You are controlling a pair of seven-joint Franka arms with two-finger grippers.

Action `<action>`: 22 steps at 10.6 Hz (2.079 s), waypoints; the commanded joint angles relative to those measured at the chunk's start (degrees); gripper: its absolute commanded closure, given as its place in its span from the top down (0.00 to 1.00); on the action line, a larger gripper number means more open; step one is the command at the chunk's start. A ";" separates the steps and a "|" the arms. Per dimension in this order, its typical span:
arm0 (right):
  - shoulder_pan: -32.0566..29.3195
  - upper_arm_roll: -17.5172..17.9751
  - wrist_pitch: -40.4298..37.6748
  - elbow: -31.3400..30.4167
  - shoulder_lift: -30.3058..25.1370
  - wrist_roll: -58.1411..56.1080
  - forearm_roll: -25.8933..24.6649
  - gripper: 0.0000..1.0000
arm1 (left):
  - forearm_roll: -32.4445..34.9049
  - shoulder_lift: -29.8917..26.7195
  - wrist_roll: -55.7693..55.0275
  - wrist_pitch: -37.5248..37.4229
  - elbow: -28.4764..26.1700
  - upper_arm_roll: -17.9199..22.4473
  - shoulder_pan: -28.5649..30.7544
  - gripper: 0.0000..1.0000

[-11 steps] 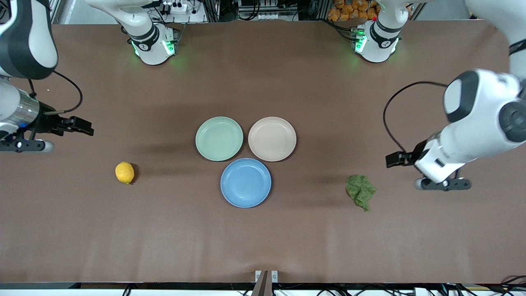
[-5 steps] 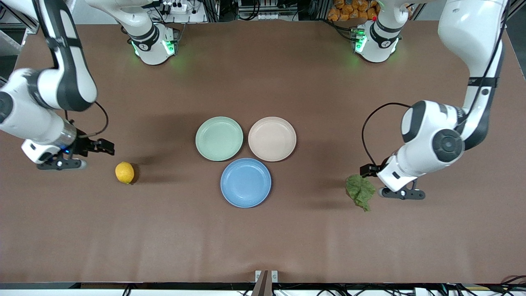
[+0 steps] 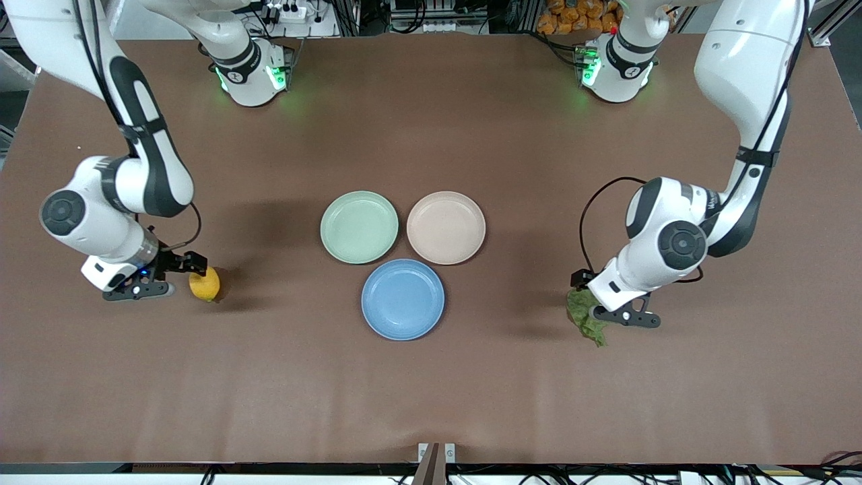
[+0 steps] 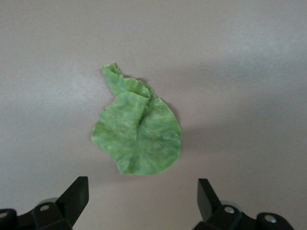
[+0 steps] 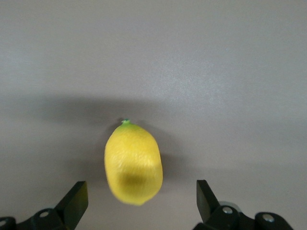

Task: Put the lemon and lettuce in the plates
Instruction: 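Lower the right gripper onto the lemon while the left gripper grasps the lettuce, then close the right gripper on the lemon and lift it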

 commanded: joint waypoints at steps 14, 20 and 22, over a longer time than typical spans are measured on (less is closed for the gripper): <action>-0.31 8.04 2.01 2.75 1.92 9.28 0.15 0.16 | 2.61 12.66 12.60 5.51 8.11 0.62 0.66 1.00; 7.75 18.18 -1.90 18.04 8.48 36.00 -0.02 0.17 | -0.19 13.20 12.25 5.34 8.11 0.79 0.14 0.00; 12.59 18.18 -1.37 24.71 13.92 42.25 -0.73 0.17 | -0.38 12.85 12.25 5.34 8.11 0.79 0.13 0.00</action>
